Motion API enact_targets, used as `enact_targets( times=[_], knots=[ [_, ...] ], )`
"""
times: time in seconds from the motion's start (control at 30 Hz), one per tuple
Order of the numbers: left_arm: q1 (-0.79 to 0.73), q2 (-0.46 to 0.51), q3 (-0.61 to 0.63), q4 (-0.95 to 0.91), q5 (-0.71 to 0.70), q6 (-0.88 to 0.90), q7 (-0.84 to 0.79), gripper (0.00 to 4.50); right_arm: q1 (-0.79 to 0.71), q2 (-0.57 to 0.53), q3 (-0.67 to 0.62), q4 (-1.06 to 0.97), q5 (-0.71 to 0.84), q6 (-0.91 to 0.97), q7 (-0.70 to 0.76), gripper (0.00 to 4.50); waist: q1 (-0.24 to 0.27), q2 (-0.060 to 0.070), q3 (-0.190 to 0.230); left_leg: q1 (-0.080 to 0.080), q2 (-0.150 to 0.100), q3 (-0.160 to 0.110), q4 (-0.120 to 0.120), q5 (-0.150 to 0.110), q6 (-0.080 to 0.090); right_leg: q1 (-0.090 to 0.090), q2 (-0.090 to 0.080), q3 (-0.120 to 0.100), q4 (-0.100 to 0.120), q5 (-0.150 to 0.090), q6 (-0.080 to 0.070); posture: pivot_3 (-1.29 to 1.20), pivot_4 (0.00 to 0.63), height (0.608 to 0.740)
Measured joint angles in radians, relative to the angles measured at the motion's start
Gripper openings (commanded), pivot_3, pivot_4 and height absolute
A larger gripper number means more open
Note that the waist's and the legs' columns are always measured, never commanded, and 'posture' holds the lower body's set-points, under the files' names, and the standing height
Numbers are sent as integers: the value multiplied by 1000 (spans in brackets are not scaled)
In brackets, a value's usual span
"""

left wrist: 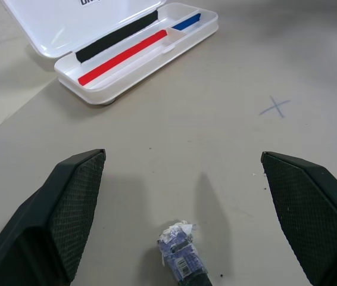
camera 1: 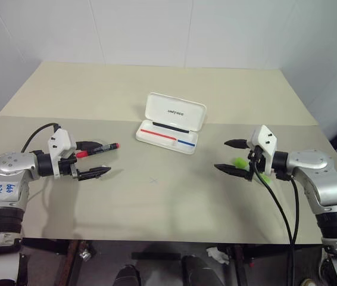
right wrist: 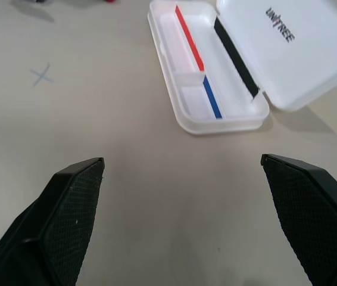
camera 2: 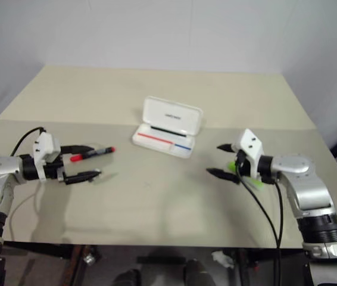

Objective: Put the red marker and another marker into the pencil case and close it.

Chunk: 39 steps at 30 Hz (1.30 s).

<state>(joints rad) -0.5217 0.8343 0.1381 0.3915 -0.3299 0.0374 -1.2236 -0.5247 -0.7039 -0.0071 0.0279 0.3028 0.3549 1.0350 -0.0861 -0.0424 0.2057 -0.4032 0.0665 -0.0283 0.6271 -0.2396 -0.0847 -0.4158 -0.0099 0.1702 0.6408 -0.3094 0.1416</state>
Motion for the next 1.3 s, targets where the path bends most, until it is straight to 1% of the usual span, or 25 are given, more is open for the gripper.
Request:
enact_targets(
  times=[0.37,0.43,0.53,0.63,0.87,1.07,1.3],
  knots=[
    [40,-8,9,-83,-21,41,10,4487,-11,47,6,-8,1,2,-39,4500,0,1,0,0,0,0,1,0,0,0,0,0,2,0,0,0,150,740],
    [67,-8,24,-108,-37,49,10,4487,-29,55,32,-8,-8,27,-51,4500,-4,1,1,0,0,0,1,0,0,0,0,0,2,0,0,0,150,740],
    [116,-10,65,-142,-80,74,11,4487,-103,86,113,2,-52,100,-70,4500,-11,1,1,0,0,0,1,0,0,-2,0,0,4,-1,-1,0,150,740],
    [158,-8,100,-166,-110,84,9,4487,-178,135,166,39,-74,119,-70,4500,-13,1,1,0,0,0,1,0,0,-2,0,0,5,-1,-1,0,150,740],
    [220,4,175,-184,-158,91,-8,4487,-370,242,268,293,-163,109,-72,4500,-23,1,1,-1,0,0,0,0,0,-3,0,0,4,-1,-2,0,150,740],
    [274,10,225,-232,-159,93,13,4487,-453,314,316,491,-236,55,-56,4500,-28,1,1,-2,0,0,-3,0,0,-5,0,0,4,-2,-2,0,150,740],
    [353,10,278,-311,-170,103,51,4487,-529,394,326,679,-298,-20,-40,4500,-43,2,1,-2,0,0,-4,0,0,-6,0,0,6,-2,-2,0,150,740]
  ],
)
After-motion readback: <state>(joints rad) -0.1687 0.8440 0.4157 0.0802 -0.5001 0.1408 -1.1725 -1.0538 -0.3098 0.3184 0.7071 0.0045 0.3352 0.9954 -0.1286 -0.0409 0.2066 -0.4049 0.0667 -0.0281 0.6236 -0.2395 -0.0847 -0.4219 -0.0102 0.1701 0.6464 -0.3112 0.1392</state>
